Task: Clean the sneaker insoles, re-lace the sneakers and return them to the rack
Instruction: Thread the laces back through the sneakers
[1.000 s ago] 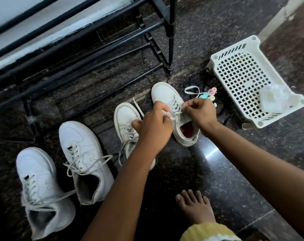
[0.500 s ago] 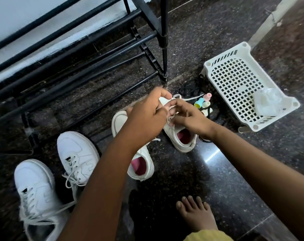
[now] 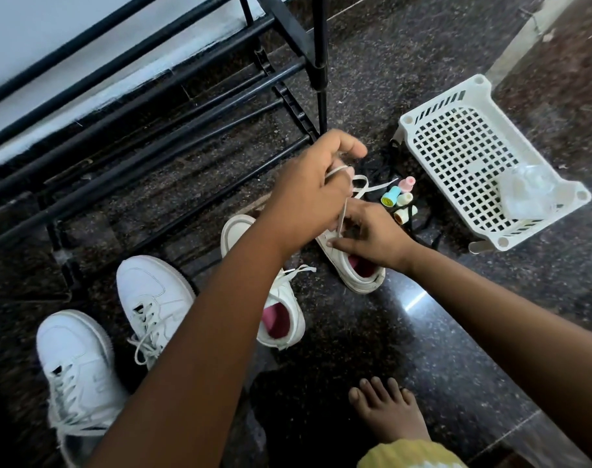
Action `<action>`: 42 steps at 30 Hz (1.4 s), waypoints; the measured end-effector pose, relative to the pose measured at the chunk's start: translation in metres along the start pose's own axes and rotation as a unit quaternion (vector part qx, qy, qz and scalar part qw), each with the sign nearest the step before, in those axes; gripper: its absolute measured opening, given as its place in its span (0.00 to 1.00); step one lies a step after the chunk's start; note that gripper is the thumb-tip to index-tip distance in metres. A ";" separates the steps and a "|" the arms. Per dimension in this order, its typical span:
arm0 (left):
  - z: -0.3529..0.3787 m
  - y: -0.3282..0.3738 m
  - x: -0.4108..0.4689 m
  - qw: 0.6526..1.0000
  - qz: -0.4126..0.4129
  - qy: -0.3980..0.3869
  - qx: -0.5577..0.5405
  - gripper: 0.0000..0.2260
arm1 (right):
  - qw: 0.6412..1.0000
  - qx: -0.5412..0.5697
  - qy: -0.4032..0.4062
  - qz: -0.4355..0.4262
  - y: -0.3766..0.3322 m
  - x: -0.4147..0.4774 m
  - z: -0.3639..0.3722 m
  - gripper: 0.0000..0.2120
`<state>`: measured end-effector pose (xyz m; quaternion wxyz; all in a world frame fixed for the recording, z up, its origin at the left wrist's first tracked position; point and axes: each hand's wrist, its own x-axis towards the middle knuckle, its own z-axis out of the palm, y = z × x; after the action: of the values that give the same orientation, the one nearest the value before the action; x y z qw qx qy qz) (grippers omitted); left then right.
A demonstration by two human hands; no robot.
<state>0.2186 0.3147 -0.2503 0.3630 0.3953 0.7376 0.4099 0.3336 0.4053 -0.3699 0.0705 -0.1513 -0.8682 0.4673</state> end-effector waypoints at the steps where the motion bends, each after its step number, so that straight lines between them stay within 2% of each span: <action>1: 0.001 0.001 0.003 1.000 0.016 0.000 0.012 0.12 | 1.000 0.009 0.007 0.006 -0.001 0.000 0.001 0.19; 3: 0.004 0.002 0.011 0.997 0.050 0.015 0.064 0.14 | 0.999 0.039 0.013 0.026 -0.001 -0.001 -0.001 0.12; 4: 0.006 0.001 0.016 0.991 0.057 0.034 0.113 0.15 | 0.997 0.058 0.016 0.038 -0.001 -0.002 -0.003 0.11; 6: 0.011 -0.010 0.025 0.963 0.031 0.103 0.247 0.18 | 0.995 0.088 0.018 0.054 -0.001 -0.002 -0.007 0.11; 7: 0.013 -0.019 0.027 0.946 -0.008 0.148 0.287 0.20 | 0.993 0.102 0.015 0.062 -0.001 -0.002 -0.008 0.08; 8: 0.015 -0.027 0.025 0.935 -0.052 0.198 0.291 0.20 | 0.990 0.120 0.012 0.074 0.000 -0.002 -0.009 0.06; 10: 0.026 -0.043 0.012 0.924 -0.117 0.292 0.217 0.16 | 0.981 0.170 0.007 0.093 0.003 -0.001 -0.012 0.06; 11: 0.035 -0.049 0.003 0.927 -0.138 0.305 0.172 0.14 | 0.977 0.190 0.006 0.097 0.003 0.001 -0.015 0.07; 13: 0.055 -0.063 -0.013 0.951 -0.155 0.242 0.115 0.13 | 0.975 0.202 -0.004 0.094 -0.003 0.000 -0.016 0.09; 16: 0.071 -0.080 -0.023 0.987 -0.101 0.122 -0.007 0.25 | 0.974 0.208 -0.019 0.088 -0.013 0.006 -0.021 0.13; 18: 0.071 -0.081 -0.019 0.984 -0.101 0.079 -0.126 0.33 | 0.967 0.240 -0.014 0.079 -0.030 0.016 -0.034 0.13; 20: 0.070 -0.078 -0.015 0.963 -0.111 0.037 -0.241 0.33 | 0.963 0.252 -0.015 0.093 -0.049 0.004 -0.032 0.12; 21: 0.070 -0.078 -0.013 0.955 -0.116 0.025 -0.271 0.33 | 0.974 0.192 0.013 0.119 -0.053 -0.015 -0.018 0.13; 22: 0.069 -0.077 -0.011 0.954 -0.115 0.021 -0.276 0.33 | 0.977 0.114 0.011 0.182 -0.049 -0.054 0.003 0.15; 23: 0.067 -0.077 -0.009 0.957 -0.112 0.026 -0.268 0.32 | 0.978 0.010 -0.007 0.207 -0.051 -0.101 0.032 0.17; 24: 0.066 -0.078 -0.008 0.959 -0.108 0.029 -0.261 0.31 | 0.954 -0.087 -0.067 0.277 -0.049 -0.137 0.055 0.23; 25: 0.063 -0.080 -0.006 0.959 -0.102 0.026 -0.264 0.30 | 0.910 -0.187 -0.190 0.318 -0.038 -0.161 0.069 0.33; 26: 0.061 -0.082 -0.005 0.958 -0.096 0.017 -0.270 0.29 | 0.878 -0.206 -0.255 0.348 -0.015 -0.182 0.086 0.46; 27: 0.057 -0.083 -0.004 0.958 -0.089 0.008 -0.273 0.27 | 0.833 -0.152 -0.322 0.422 0.002 -0.193 0.101 0.55; 29: 0.050 -0.087 -0.003 0.966 -0.080 0.001 -0.246 0.22 | 0.783 -0.111 -0.455 0.409 0.009 -0.199 0.113 0.61; 30: 0.046 -0.088 -0.003 0.974 -0.075 0.003 -0.213 0.18 | 0.792 -0.136 -0.460 0.379 0.003 -0.209 0.126 0.63; 31: 0.043 -0.089 -0.003 0.982 -0.071 0.008 -0.176 0.14 | 0.808 -0.097 -0.460 0.355 -0.002 -0.195 0.118 0.66; 32: 0.040 -0.090 -0.003 0.988 -0.067 0.016 -0.136 0.12 | 0.824 -0.074 -0.459 0.325 -0.007 -0.169 0.101 0.67; 33: 0.038 -0.090 -0.003 0.994 -0.059 0.028 -0.091 0.11 | 0.859 -0.056 -0.431 0.270 -0.007 -0.131 0.072 0.64; 34: 0.036 -0.091 -0.004 0.997 -0.044 0.043 -0.047 0.10 | 0.925 -0.009 -0.328 0.192 -0.013 -0.087 0.034 0.58; 35: 0.034 -0.092 -0.004 0.998 -0.028 0.059 -0.012 0.08 | 0.965 0.110 -0.194 0.136 -0.025 -0.042 0.000 0.49; 36: 0.032 -0.092 -0.005 0.997 -0.013 0.073 0.011 0.07 | 0.973 0.182 -0.079 0.117 -0.033 -0.009 -0.025 0.37; 37: 0.030 -0.092 -0.006 0.996 0.000 0.087 0.031 0.05 | 0.971 0.218 -0.031 0.094 -0.043 0.007 -0.044 0.25; 38: 0.028 -0.091 -0.008 0.994 0.011 0.099 0.055 0.05 | 0.971 0.234 -0.030 0.048 -0.044 0.010 -0.047 0.17; 39: 0.025 -0.091 -0.009 0.990 0.019 0.110 0.083 0.05 | 0.973 0.224 -0.031 0.048 -0.045 0.013 -0.048 0.13; 42: 0.009 -0.085 -0.019 0.977 0.027 0.123 0.174 0.06 | 0.970 0.230 0.017 0.081 -0.035 0.007 -0.036 0.11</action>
<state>0.2104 0.2709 -0.3252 0.1841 0.4186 0.8259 0.3298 0.3297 0.4178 -0.3205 0.0796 -0.2088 -0.7209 0.6561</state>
